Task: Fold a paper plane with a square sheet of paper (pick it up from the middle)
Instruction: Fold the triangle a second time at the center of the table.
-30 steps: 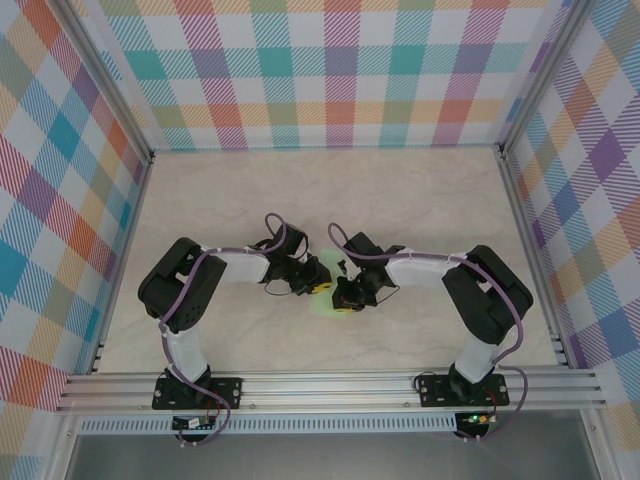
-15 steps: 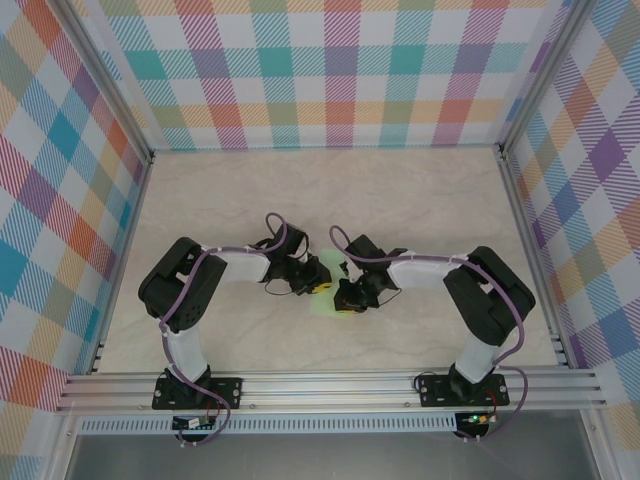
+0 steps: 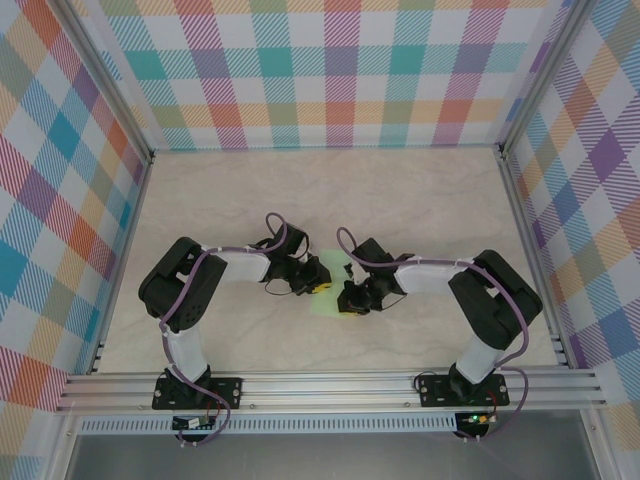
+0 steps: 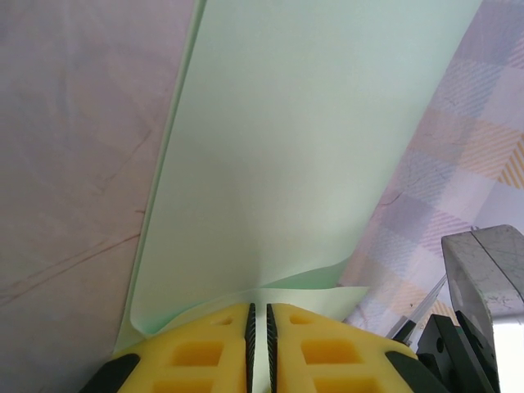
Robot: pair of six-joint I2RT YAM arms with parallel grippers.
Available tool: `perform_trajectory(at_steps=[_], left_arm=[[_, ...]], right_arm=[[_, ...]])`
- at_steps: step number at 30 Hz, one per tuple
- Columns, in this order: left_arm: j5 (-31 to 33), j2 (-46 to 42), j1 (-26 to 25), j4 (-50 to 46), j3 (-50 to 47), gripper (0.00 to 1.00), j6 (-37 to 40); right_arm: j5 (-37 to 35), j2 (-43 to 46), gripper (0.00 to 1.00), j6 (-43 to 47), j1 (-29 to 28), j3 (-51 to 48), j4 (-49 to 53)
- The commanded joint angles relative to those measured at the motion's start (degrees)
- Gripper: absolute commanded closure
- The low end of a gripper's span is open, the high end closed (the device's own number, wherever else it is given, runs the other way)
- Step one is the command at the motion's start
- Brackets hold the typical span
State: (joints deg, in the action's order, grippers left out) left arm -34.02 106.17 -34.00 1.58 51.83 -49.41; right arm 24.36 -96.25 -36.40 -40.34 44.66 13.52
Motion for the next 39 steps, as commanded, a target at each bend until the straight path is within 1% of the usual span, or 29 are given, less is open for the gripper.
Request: perform_trajectory(at_steps=[1, 6, 16, 20, 24, 27, 30, 33, 39], left_arm=[[4.22, 3.08, -0.72, -4.33, -0.8, 0.85, 1.22], [4.13, 3.15, -0.72, -4.31, -0.61, 0.85, 1.17], [3.77, 3.19, -0.72, -4.11, -0.64, 0.85, 1.25], [3.39, 3.21, -0.72, -4.0, -0.66, 0.85, 1.38], [3.33, 3.17, -0.72, -3.93, -0.6, 0.85, 1.35], [3.24, 3.17, -0.72, -3.91, -0.45, 0.85, 1.33], [3.17, 2.99, -0.72, -4.02, -0.15, 0.85, 1.25], [3.06, 2.49, -0.72, -4.11, -0.1, 0.85, 1.36], [2.56, 1.53, -0.68, -4.04, 0.48, 0.83, 2.12]], right_arm=[[0.63, 0.99, 0.88, 1.4, -0.09, -2.98, 6.18], [1.35, 1.05, 0.89, 2.17, -0.08, -4.05, 6.42], [-0.91, 3.57, 0.9, 3.0, 0.0, -2.81, 10.38], [-0.04, 6.35, 0.89, 1.13, 0.0, -1.4, 8.55], [1.57, 8.14, 0.88, -2.36, -0.01, -0.16, 2.64], [3.64, 5.7, 0.87, -4.11, -0.09, 1.84, -0.58], [2.74, 2.39, 0.87, -4.76, -0.09, 3.19, -1.61], [0.95, -0.67, 0.87, -3.83, 0.04, 3.66, 0.78], [0.82, -2.13, 0.88, -4.28, 0.96, -1.07, -0.32]])
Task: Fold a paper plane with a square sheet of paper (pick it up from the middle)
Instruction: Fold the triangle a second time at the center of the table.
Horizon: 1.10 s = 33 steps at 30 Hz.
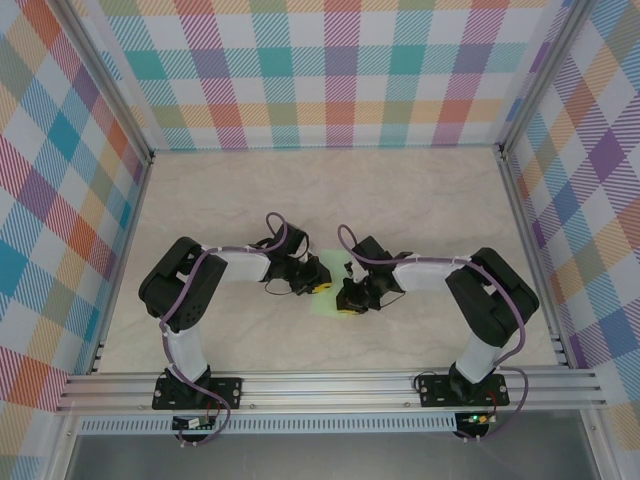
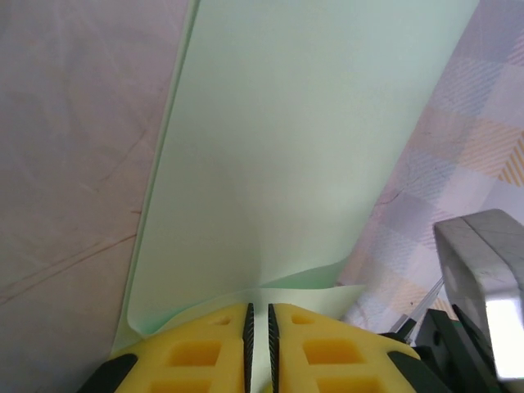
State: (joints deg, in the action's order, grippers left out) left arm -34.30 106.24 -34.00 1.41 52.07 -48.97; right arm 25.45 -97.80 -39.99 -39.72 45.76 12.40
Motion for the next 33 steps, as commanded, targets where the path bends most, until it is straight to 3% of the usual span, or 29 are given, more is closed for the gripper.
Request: perform_trajectory(at_steps=[1, 12, 18, 33], left_arm=[[2.69, 1.22, -0.72, -3.77, 0.5, 0.83, 1.84], [2.42, -6.0, -0.71, -3.83, 2.46, 0.73, 1.36], [2.6, -7.76, -1.75, -2.0, -0.4, 0.77, -1.0], [3.41, -1.51, -4.23, 1.67, -1.77, 0.87, -2.75]], right_arm=[[-0.05, -0.84, 0.88, -0.92, 0.4, -2.56, 0.6], [0.42, -1.02, 0.9, -2.55, 0.44, -3.93, -1.65], [0.03, -0.79, 0.91, -2.92, 0.48, -4.24, -2.11], [-0.05, -1.43, 0.92, -3.26, 0.44, -5.02, -2.94]])
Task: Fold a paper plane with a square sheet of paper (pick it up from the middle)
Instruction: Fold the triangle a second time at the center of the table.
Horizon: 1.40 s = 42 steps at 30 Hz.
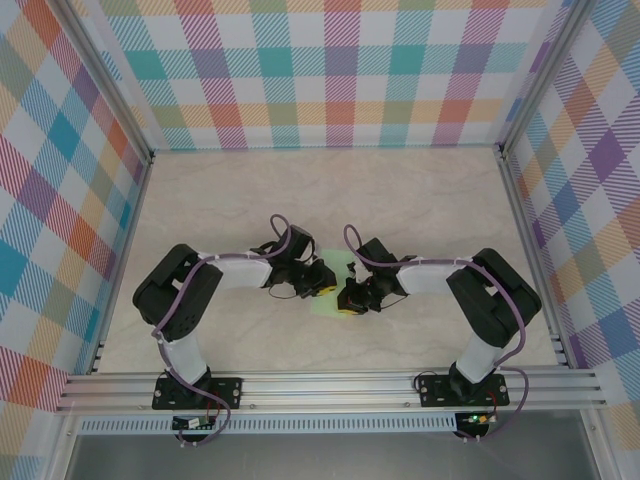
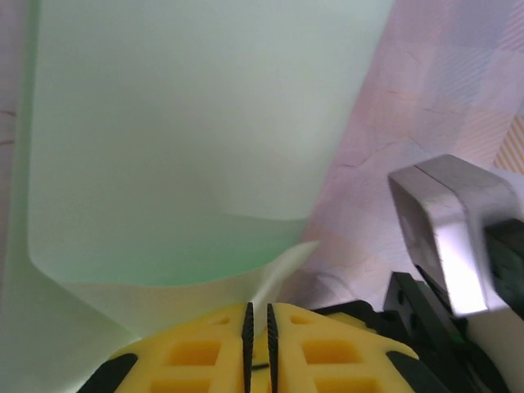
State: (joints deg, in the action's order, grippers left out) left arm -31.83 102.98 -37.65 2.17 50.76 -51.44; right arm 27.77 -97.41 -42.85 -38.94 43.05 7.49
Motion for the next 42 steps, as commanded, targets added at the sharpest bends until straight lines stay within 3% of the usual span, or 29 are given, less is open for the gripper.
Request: perform_trajectory(at_steps=[1, 7, 18, 31, 42], left_arm=[[1.34, 2.44, -0.59, 0.86, -0.57, 0.9, -0.36], [5.3, 3.42, -0.53, -1.41, -1.12, 1.0, 0.32], [9.25, 0.41, 1.73, -4.32, -0.1, 0.99, 4.52], [9.07, -0.06, 5.21, 4.37, -5.42, 0.96, 5.14], [11.44, -1.05, 7.19, 6.16, -9.65, 0.96, 7.88]], right_arm=[[-2.45, -1.79, 0.92, -0.57, -0.35, -2.37, 1.89], [-3.03, -2.03, 0.92, -0.58, -0.35, -2.84, 2.17], [-4.32, -2.0, 0.93, -0.17, -0.35, -3.46, 3.94], [-4.33, -1.83, 0.93, -0.08, -0.09, -3.05, 4.25], [-4.17, -2.37, 0.93, -0.22, 0.02, -2.83, 4.28]])
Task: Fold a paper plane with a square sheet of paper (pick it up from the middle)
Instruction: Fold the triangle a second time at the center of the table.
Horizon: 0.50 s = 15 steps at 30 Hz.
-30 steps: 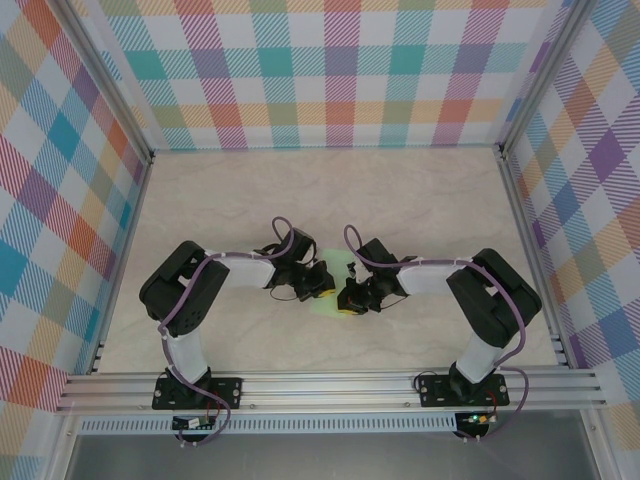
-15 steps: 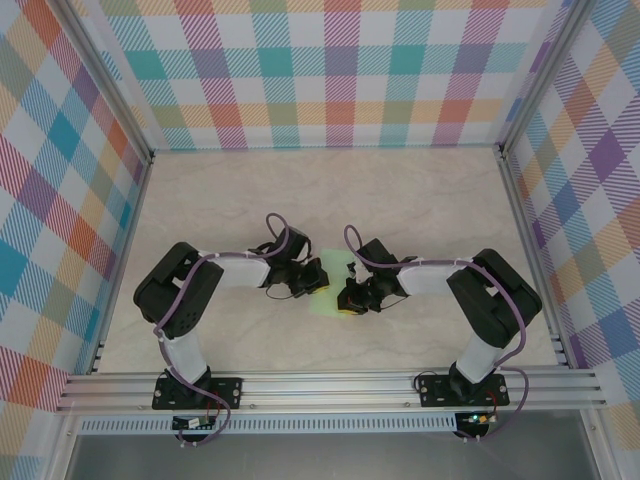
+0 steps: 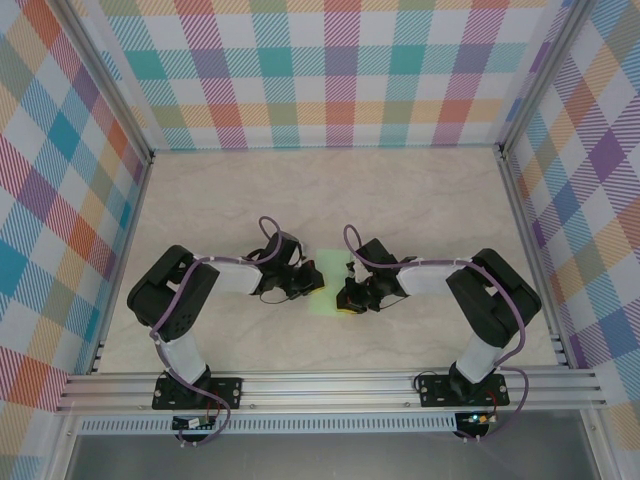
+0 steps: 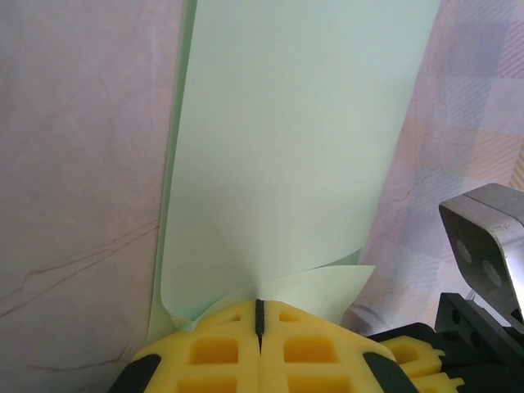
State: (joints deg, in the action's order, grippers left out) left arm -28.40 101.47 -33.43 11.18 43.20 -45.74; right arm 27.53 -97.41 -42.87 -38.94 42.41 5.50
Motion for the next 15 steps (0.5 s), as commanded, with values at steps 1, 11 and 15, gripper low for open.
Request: perform_trajectory(at_steps=[1, 11, 15], left_arm=[[7.91, 0.59, 3.09, -2.45, -2.28, 0.97, 2.14], [7.82, 1.13, 4.9, -1.09, -1.89, 0.96, 2.87], [7.05, 1.81, 6.17, -1.05, -1.54, 0.96, 3.17]], right_arm=[[-3.82, -2.4, 0.93, -0.19, 0.0, -2.17, 6.25], [-4.15, -2.14, 0.93, -0.03, 0.09, -2.56, 6.94], [-4.32, -2.17, 0.93, -0.1, 0.09, -2.54, 7.12]])
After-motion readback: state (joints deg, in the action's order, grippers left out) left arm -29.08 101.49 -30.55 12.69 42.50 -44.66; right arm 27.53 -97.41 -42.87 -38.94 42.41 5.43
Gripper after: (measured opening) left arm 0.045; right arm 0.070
